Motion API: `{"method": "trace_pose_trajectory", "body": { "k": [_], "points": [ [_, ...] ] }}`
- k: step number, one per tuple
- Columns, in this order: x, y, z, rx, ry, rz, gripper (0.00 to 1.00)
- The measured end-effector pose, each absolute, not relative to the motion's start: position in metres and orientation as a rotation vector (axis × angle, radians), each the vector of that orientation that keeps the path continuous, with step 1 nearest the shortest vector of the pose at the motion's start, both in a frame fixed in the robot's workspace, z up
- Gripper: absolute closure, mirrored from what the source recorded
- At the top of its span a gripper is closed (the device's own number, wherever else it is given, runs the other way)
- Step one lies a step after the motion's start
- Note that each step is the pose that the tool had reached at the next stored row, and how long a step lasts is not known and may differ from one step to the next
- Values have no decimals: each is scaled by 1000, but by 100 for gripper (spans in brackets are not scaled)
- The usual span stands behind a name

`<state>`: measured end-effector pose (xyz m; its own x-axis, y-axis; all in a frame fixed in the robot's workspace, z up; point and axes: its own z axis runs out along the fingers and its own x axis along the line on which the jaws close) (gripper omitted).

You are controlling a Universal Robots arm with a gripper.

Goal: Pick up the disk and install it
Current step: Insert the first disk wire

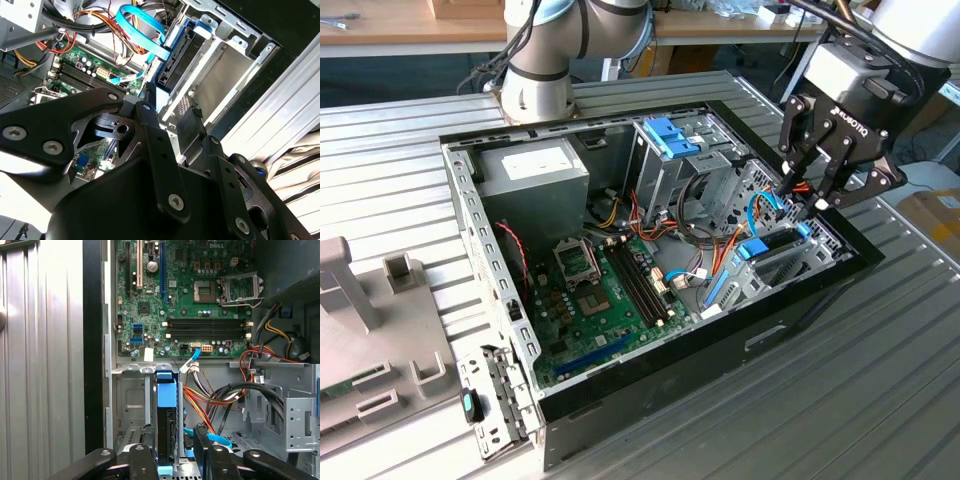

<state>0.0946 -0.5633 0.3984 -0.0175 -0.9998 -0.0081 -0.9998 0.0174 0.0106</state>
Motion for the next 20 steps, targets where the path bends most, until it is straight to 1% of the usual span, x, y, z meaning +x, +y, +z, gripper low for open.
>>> {"method": "trace_pose_trajectory", "body": {
  "k": [9, 20],
  "points": [
    [97, -563, 398, 2210, -2230, -20, 56],
    [106, -554, 398, 2271, -2167, -20, 56]
  ]
}}
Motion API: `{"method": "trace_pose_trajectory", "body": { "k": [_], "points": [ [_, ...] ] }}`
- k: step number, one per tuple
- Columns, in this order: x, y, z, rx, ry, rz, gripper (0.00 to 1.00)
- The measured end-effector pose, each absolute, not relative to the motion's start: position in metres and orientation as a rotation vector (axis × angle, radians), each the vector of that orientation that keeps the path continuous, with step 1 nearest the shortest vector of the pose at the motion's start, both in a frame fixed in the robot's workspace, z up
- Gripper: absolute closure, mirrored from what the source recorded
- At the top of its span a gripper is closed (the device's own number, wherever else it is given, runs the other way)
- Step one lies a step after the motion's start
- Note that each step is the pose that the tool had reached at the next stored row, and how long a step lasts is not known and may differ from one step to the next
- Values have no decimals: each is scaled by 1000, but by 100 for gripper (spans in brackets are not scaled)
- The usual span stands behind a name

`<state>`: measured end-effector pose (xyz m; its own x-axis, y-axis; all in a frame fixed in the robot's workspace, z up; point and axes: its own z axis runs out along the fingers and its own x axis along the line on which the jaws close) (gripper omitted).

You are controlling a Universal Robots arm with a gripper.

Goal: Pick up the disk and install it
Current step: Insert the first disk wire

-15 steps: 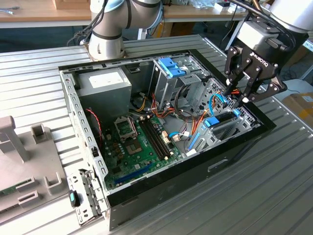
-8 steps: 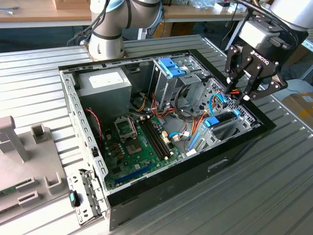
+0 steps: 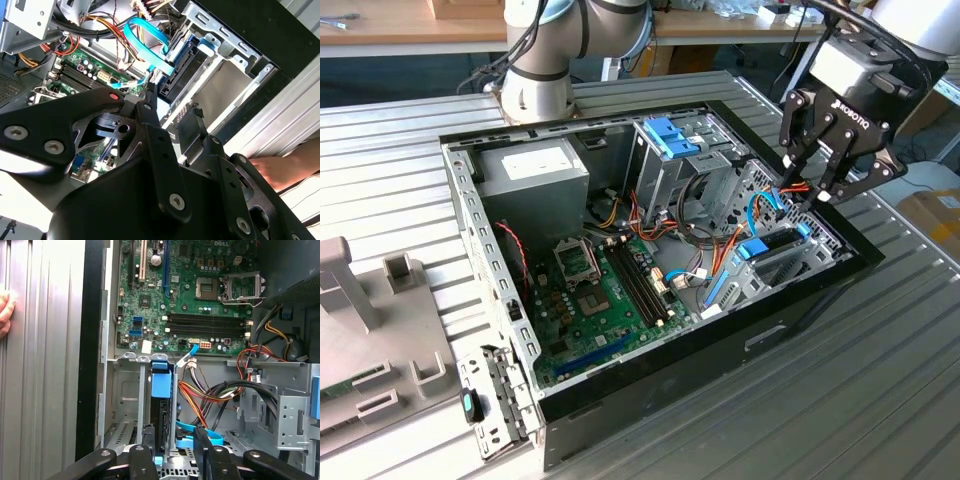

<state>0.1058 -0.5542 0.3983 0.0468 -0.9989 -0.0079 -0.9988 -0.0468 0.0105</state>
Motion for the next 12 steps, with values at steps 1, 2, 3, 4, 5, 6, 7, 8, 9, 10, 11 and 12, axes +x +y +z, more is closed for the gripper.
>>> {"method": "trace_pose_trajectory", "body": {
  "k": [1, 2, 3, 4, 5, 6, 7, 8, 9, 10, 11, 12],
  "points": [
    [106, -554, 398, 2275, -2164, -20, 56],
    [107, -553, 398, 2277, -2161, -20, 56],
    [108, -552, 398, 2283, -2155, -20, 56],
    [110, -551, 398, 2296, -2141, -20, 56],
    [111, -549, 398, 2305, -2131, -20, 56],
    [113, -547, 398, 2317, -2118, -20, 56],
    [113, -546, 398, 2324, -2110, -20, 56],
    [114, -545, 398, 2334, -2099, -20, 56],
    [114, -544, 398, 2336, -2096, -20, 56],
    [115, -544, 398, 2337, -2096, -20, 56],
    [115, -544, 398, 2337, -2096, -20, 56],
    [115, -544, 398, 2337, -2095, -20, 56]
  ]
}}
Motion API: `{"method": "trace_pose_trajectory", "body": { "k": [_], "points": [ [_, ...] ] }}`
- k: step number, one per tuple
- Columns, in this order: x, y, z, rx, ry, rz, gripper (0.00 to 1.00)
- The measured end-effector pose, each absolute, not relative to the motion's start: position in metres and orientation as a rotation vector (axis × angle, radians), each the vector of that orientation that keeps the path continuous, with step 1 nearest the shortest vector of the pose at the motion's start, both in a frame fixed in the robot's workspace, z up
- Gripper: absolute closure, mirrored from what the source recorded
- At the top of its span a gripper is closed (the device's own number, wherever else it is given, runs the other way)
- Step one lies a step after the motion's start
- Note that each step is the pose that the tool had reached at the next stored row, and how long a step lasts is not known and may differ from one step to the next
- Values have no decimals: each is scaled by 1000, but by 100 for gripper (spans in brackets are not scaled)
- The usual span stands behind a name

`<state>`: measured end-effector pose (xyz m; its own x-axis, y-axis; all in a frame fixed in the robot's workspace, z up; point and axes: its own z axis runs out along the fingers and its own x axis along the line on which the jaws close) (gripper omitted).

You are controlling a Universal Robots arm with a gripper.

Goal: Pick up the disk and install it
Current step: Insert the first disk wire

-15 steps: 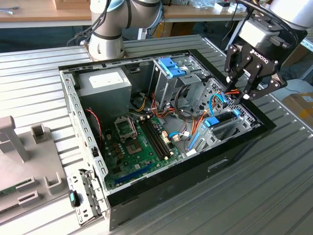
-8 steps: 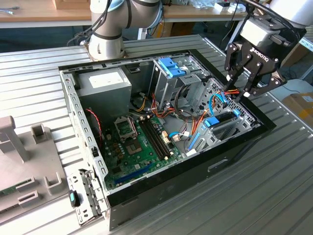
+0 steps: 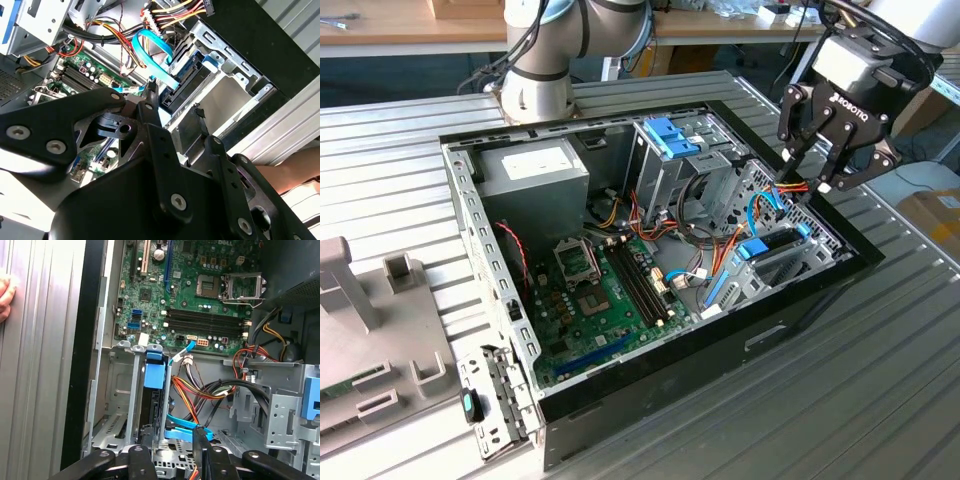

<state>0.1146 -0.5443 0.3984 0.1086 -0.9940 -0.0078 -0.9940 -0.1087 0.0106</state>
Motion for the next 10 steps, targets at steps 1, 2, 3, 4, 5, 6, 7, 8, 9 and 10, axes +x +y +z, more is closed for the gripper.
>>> {"method": "trace_pose_trajectory", "body": {
  "k": [1, 2, 3, 4, 5, 6, 7, 8, 9, 10],
  "points": [
    [115, -544, 398, 2337, -2095, -20, 56],
    [115, -544, 398, 2337, -2095, -20, 56],
    [115, -544, 398, 2339, -2094, -20, 56],
    [115, -544, 398, 2341, -2091, -20, 56],
    [115, -543, 398, 2344, -2088, -20, 56],
    [116, -543, 398, 2347, -2084, -20, 56],
    [116, -543, 398, 2349, -2082, -20, 56],
    [116, -543, 398, 2350, -2081, -20, 56],
    [117, -542, 398, 2351, -2080, -20, 56],
    [117, -542, 398, 2351, -2079, -20, 56]
  ]
}}
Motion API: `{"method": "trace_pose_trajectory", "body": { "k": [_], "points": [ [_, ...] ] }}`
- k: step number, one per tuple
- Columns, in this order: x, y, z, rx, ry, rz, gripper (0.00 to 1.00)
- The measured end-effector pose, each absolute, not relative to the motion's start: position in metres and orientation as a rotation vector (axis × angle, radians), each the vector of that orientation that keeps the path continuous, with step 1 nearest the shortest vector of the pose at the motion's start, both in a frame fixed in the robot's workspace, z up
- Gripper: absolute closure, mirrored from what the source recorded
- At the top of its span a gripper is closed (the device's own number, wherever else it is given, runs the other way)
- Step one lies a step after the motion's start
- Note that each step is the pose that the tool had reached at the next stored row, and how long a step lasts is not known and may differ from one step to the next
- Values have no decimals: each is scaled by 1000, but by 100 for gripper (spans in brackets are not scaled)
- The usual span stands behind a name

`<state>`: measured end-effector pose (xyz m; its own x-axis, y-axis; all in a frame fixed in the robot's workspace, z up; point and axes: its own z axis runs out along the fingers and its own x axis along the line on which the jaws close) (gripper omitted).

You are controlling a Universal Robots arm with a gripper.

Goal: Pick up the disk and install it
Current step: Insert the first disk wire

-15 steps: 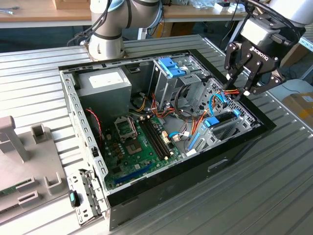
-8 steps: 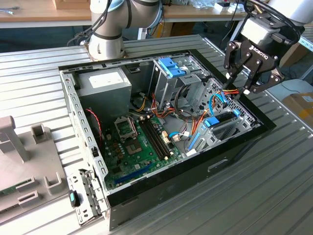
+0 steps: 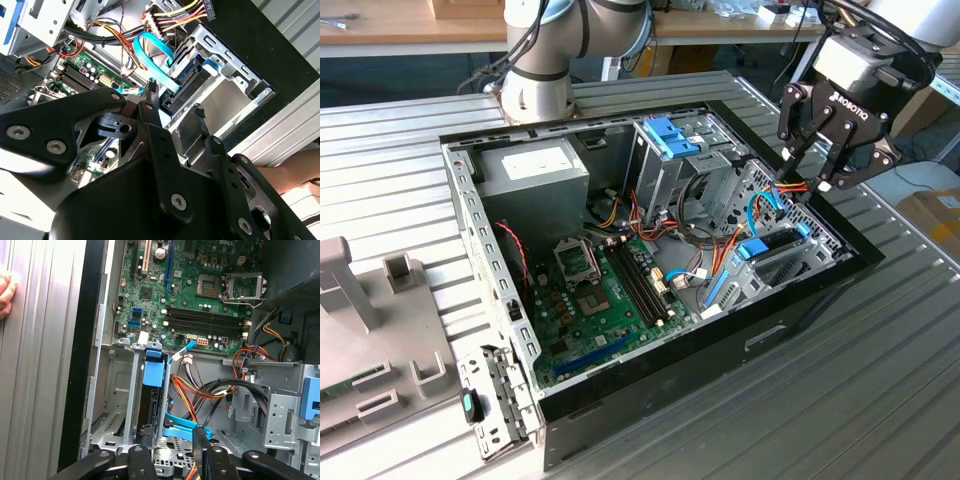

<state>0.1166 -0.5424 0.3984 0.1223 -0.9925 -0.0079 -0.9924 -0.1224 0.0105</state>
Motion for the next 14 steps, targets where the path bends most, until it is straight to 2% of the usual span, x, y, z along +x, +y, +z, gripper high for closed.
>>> {"method": "trace_pose_trajectory", "body": {
  "k": [14],
  "points": [
    [122, -535, 398, 2403, -2019, -20, 56]
  ]
}}
